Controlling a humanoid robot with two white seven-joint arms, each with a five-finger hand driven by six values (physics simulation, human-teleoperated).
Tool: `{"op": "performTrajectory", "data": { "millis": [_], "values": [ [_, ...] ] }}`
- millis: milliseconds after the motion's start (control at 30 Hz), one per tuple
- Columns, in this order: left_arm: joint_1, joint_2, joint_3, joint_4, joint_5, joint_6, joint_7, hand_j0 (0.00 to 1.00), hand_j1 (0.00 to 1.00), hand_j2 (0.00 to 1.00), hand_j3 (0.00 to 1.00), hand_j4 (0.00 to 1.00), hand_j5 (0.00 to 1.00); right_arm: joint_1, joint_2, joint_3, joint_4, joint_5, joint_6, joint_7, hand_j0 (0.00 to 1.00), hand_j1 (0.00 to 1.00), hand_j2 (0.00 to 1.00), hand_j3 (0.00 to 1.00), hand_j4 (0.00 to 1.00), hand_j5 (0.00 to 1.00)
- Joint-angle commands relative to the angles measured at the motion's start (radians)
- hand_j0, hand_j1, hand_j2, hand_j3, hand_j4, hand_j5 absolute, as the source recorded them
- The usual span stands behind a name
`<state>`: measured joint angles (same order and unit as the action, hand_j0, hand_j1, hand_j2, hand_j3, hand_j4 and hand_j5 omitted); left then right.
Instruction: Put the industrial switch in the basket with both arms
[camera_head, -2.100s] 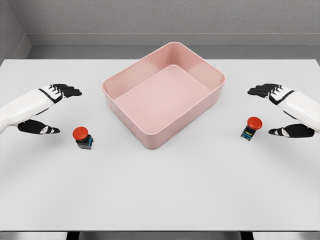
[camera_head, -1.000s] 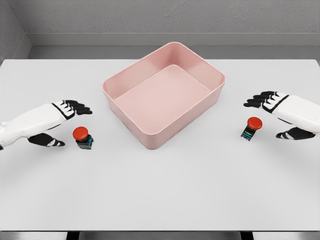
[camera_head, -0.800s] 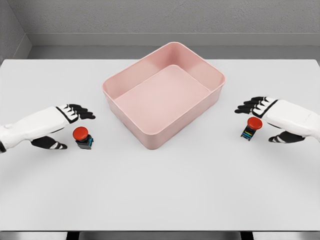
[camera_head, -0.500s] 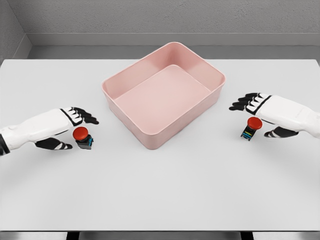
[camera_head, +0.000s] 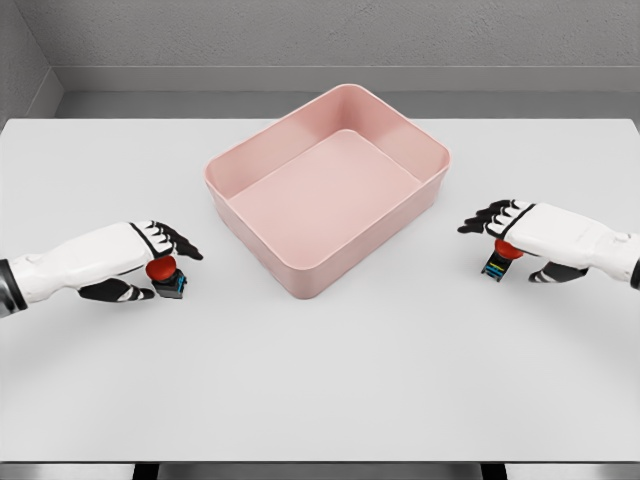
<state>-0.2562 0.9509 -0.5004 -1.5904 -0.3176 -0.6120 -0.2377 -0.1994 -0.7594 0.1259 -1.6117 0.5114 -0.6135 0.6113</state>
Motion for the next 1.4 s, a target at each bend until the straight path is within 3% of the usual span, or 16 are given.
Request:
{"op": "performTrajectory", "data": {
  "millis": [0, 200, 633, 1033, 1167, 1367],
  "values": [
    [0.0, -0.001, -0.001, 0.0, 0.002, 0.001, 0.0, 0.79, 0.79, 0.79, 0.79, 0.79, 0.79, -0.002, 0.014, 0.003, 0.019, 0.022, 0.003, 0.0, 1.0, 1.0, 1.0, 1.0, 1.0, 1.0],
    [-0.005, -0.001, -0.003, 0.0, 0.002, 0.001, 0.0, 0.76, 0.76, 0.76, 0.76, 0.76, 0.76, -0.046, 0.034, 0.051, 0.075, 0.044, 0.003, 0.0, 1.0, 1.0, 1.0, 1.0, 1.0, 1.0],
    [-0.005, -0.003, -0.01, 0.003, -0.005, 0.001, 0.0, 0.74, 0.74, 0.74, 0.74, 0.74, 0.74, -0.071, 0.043, 0.067, 0.091, 0.076, 0.003, 0.0, 1.0, 1.0, 1.0, 1.0, 1.0, 1.0],
    [-0.005, -0.011, -0.012, 0.003, -0.006, 0.001, -0.015, 0.57, 0.57, 0.57, 0.57, 0.57, 0.57, -0.074, 0.066, 0.08, 0.104, 0.107, 0.003, 0.0, 0.98, 0.98, 0.98, 0.98, 0.98, 0.98],
    [-0.003, -0.011, -0.012, 0.004, -0.006, 0.001, -0.015, 0.49, 0.49, 0.49, 0.49, 0.49, 0.49, -0.074, 0.065, 0.08, 0.104, 0.11, 0.003, 0.0, 0.87, 0.87, 0.87, 0.87, 0.87, 0.87],
    [-0.005, -0.011, -0.012, 0.004, -0.006, 0.001, -0.028, 0.46, 0.46, 0.46, 0.46, 0.46, 0.46, -0.074, 0.065, 0.089, 0.102, 0.108, 0.003, 0.0, 0.64, 0.64, 0.64, 0.64, 0.64, 0.64]
  ]
}}
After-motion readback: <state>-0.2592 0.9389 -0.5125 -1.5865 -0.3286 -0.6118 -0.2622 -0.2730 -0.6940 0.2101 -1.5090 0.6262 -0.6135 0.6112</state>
